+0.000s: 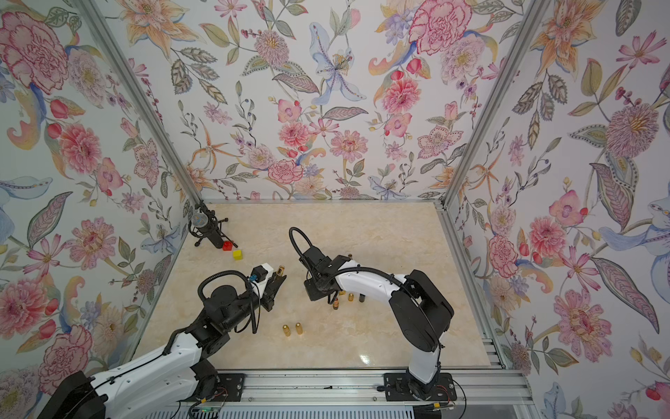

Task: Open the lipstick cap
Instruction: Place the cover at the center of the board.

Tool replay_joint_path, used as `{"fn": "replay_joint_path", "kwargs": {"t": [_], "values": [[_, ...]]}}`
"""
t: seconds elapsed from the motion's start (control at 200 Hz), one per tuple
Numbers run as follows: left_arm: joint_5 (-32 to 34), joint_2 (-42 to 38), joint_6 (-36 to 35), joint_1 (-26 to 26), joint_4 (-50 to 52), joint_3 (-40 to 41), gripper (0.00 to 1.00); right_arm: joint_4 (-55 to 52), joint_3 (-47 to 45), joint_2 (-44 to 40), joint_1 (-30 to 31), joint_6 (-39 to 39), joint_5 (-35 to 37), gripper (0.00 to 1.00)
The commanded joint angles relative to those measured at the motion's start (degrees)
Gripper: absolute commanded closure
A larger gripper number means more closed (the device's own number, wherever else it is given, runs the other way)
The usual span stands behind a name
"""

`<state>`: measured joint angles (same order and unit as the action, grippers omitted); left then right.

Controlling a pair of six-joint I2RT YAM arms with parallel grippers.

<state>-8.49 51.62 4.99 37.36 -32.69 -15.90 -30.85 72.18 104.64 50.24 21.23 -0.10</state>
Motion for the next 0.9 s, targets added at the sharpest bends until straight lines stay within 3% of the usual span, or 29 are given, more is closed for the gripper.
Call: {"fn": "replay_joint_path", "kwargs": {"t": [0.0,0.515,0.896], "values": [[1.02,-1.32,1.17,-0.77,-1.17,0.69,0.95,0.31,0.56,2.00,0.21,-0.84,3.03,0.81],[0.98,-2.05,1.07,-1.21,-0.63,0.96,0.95,0.36,1.25,6.19,0.48,-1.48,3.72,0.79],[0.59,-1.75,1.07,-1.32,-0.46,0.70,0.95,0.23,1.87,4.78,0.64,-1.37,2.94,0.70]]}}
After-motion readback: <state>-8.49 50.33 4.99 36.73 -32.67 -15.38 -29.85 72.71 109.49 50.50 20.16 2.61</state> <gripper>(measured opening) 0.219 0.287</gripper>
